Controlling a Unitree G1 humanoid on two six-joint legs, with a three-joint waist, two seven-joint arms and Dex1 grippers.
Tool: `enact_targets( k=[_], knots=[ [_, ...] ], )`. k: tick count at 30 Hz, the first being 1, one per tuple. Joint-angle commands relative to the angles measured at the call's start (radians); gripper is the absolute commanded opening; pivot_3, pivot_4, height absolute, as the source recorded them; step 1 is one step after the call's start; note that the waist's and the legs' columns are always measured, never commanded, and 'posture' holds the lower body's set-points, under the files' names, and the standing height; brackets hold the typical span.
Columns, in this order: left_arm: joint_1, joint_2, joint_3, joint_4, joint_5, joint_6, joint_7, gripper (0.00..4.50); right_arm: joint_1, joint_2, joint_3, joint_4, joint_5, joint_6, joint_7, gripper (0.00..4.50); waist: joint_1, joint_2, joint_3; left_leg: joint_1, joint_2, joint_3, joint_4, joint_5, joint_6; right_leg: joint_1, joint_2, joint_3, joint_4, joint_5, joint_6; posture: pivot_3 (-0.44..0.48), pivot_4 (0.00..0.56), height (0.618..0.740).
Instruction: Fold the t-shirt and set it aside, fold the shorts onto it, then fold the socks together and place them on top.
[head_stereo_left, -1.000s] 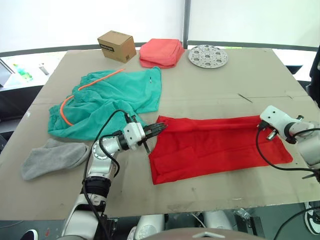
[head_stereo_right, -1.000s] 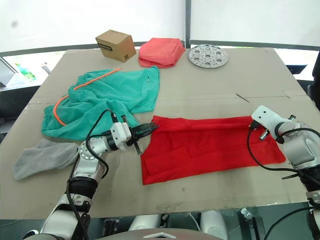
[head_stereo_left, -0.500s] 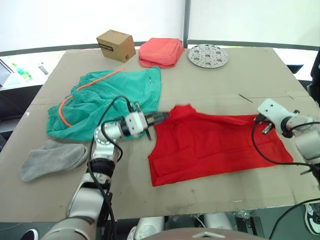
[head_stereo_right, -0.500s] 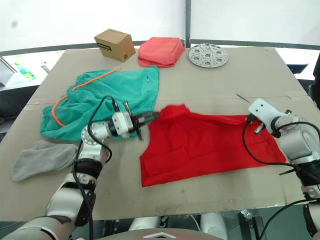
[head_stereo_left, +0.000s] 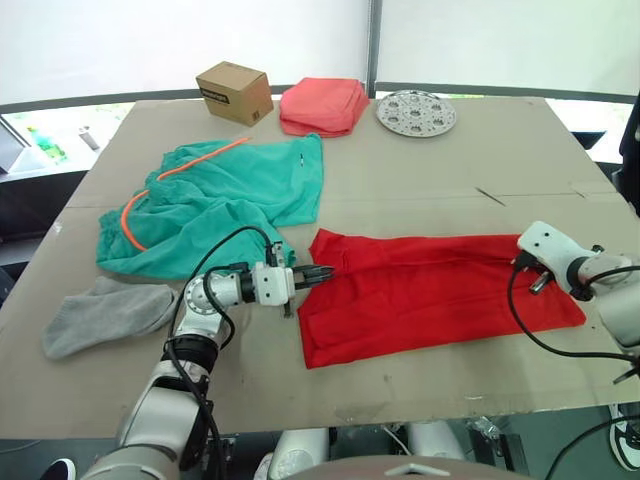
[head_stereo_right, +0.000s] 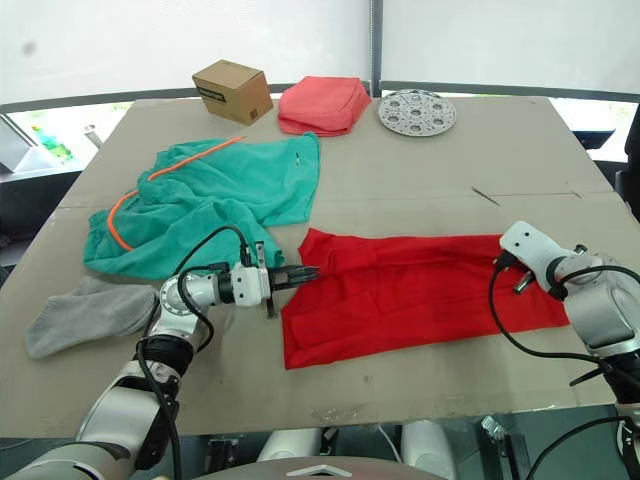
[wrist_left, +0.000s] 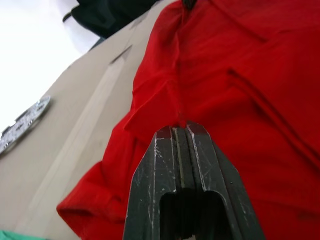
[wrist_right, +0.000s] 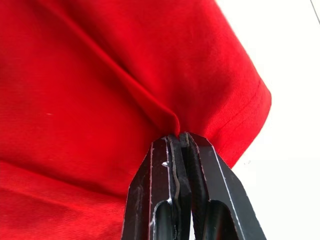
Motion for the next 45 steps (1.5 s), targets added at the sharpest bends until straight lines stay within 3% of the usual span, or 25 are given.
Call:
enact_targets(
  k=[1, 2, 3, 5, 7, 12, 13, 14, 18, 19, 25, 28, 30, 37, 45],
  knots=[
    [-0.02, 0.011, 0.021, 0.018, 0.0, 0.033, 0.045, 0.93, -0.007, 0.005, -0.06, -0.016, 0.032, 0.003, -0.005, 0.0, 0.0, 0.0, 0.0, 0.0, 0.0, 0.0, 0.0, 0.0, 0.0, 0.0, 0.0, 0.0, 0.0, 0.0, 0.0, 0.0, 0.15, 0.74],
    [-0.021, 0.011, 0.023, 0.022, -0.003, 0.044, 0.052, 1.45, 0.001, -0.009, -0.059, -0.023, 0.039, 0.006, 0.011, 0.65, 0.0, 0.0, 0.0, 0.0, 0.0, 0.0, -0.001, 0.0, 0.0, 0.0, 0.0, 0.0, 0.0, 0.0, 0.0, 0.0, 0.15, 0.74],
    [-0.016, 0.012, 0.035, 0.009, -0.023, 0.071, 0.06, 1.85, 0.014, -0.025, -0.073, -0.047, 0.049, 0.023, 0.024, 0.9, 0.0, 0.0, 0.0, 0.0, 0.0, 0.0, -0.001, 0.0, 0.0, 0.0, 0.0, 0.0, 0.0, 0.0, 0.0, 0.0, 0.15, 0.74],
    [-0.004, 0.015, 0.054, -0.024, -0.064, 0.123, 0.059, 2.77, 0.031, -0.049, -0.093, -0.082, 0.06, 0.052, 0.036, 1.83, 0.001, 0.0, 0.0, 0.0, 0.0, 0.0, -0.001, 0.0, 0.0, 0.0, 0.0, 0.0, 0.0, 0.0, 0.0, 0.0, 0.15, 0.74],
    [0.037, 0.025, 0.079, -0.122, -0.169, 0.29, 0.004, 3.6, 0.037, -0.055, -0.146, -0.135, 0.128, 0.132, 0.078, 2.67, -0.001, 0.0, 0.0, 0.0, 0.0, -0.001, 0.0, 0.0, 0.0, 0.0, 0.0, 0.0, 0.0, 0.0, 0.0, 0.0, 0.15, 0.74],
    [0.11, 0.043, 0.153, -0.399, -0.367, 0.772, 0.071, 3.6, -0.087, 0.055, -0.282, -0.157, 0.267, 0.307, 0.049, 2.67, -0.022, 0.0, 0.0, 0.0, 0.002, -0.001, 0.0, 0.0, 0.0, 0.0, 0.0, -0.001, 0.001, 0.0, 0.0, 0.0, 0.15, 0.74],
    [0.116, 0.036, 0.151, -0.443, -0.367, 0.827, 0.101, 3.78, -0.104, 0.07, -0.278, -0.136, 0.264, 0.305, 0.026, 2.1, -0.024, 0.0, 0.0, 0.0, 0.002, -0.001, 0.0, 0.0, 0.0, 0.001, 0.0, -0.001, 0.0, 0.0, 0.0, 0.0, 0.15, 0.74],
    [0.119, 0.024, 0.147, -0.486, -0.367, 0.889, 0.141, 3.78, -0.118, 0.085, -0.265, -0.111, 0.257, 0.293, 0.002, 1.96, -0.024, -0.001, 0.0, 0.0, 0.001, -0.001, 0.0, 0.0, 0.0, 0.001, 0.0, -0.001, 0.0, 0.0, 0.0, 0.0, 0.15, 0.74],
    [0.128, -0.028, 0.118, -0.612, -0.343, 1.096, 0.292, 3.78, -0.176, 0.173, -0.208, 0.012, 0.237, 0.25, -0.09, 0.13, -0.019, -0.002, -0.001, 0.0, 0.0, -0.003, 0.0, 0.0, 0.0, 0.001, 0.0, -0.001, 0.0, 0.0, 0.0, 0.0, 0.15, 0.74],
    [0.131, -0.037, 0.119, -0.631, -0.34, 1.129, 0.314, 3.78, -0.183, 0.18, -0.192, 0.03, 0.232, 0.239, -0.101, 0.03, -0.019, -0.002, -0.001, 0.0, 0.0, -0.003, 0.0, 0.0, 0.0, 0.001, 0.0, -0.001, 0.001, 0.0, 0.0, 0.0, 0.15, 0.74],
    [0.211, -0.031, 0.065, -0.756, -0.294, 1.247, 0.347, 3.78, -0.189, 0.235, -0.089, 0.04, 0.217, 0.232, -0.158, 0.03, -0.029, -0.001, -0.001, 0.001, 0.0, -0.002, -0.003, 0.0, 0.0, 0.0, 0.001, 0.001, 0.001, 0.0, 0.0, 0.0, 0.15, 0.74],
    [0.257, 0.011, 0.028, -0.806, -0.279, 1.335, 0.323, 2.92, -0.182, 0.255, -0.097, 0.029, 0.226, 0.244, -0.177, 0.0, -0.028, -0.002, -0.001, 0.001, 0.0, -0.002, -0.004, 0.0, 0.0, 0.0, 0.001, 0.001, 0.001, 0.0, 0.0, 0.0, 0.15, 0.74],
    [0.266, 0.019, 0.023, -0.818, -0.274, 1.388, 0.346, 2.09, -0.177, 0.256, -0.098, 0.021, 0.229, 0.246, -0.182, 0.0, -0.026, -0.001, -0.001, 0.001, 0.0, -0.001, -0.004, 0.0, 0.0, 0.0, 0.001, 0.001, 0.001, 0.0, 0.0, 0.0, 0.15, 0.74],
    [0.21, -0.017, 0.104, -0.826, -0.363, 1.535, 0.395, 2.09, -0.165, 0.251, -0.101, -0.008, 0.24, 0.257, -0.187, 0.0, -0.023, -0.002, -0.001, 0.001, -0.001, -0.001, -0.002, 0.0, 0.0, 0.001, 0.0, 0.001, 0.0, 0.0, 0.0, 0.0, 0.15, 0.74],
    [0.186, 0.012, 0.071, -0.761, -0.303, 1.57, 0.383, 2.09, -0.151, 0.253, -0.098, -0.014, 0.248, 0.251, -0.189, 0.0, -0.024, -0.002, -0.001, 0.001, 0.0, -0.002, -0.004, 0.0, 0.0, 0.0, 0.001, 0.001, 0.0, 0.0, 0.0, 0.0, 0.15, 0.74]
  ],
)
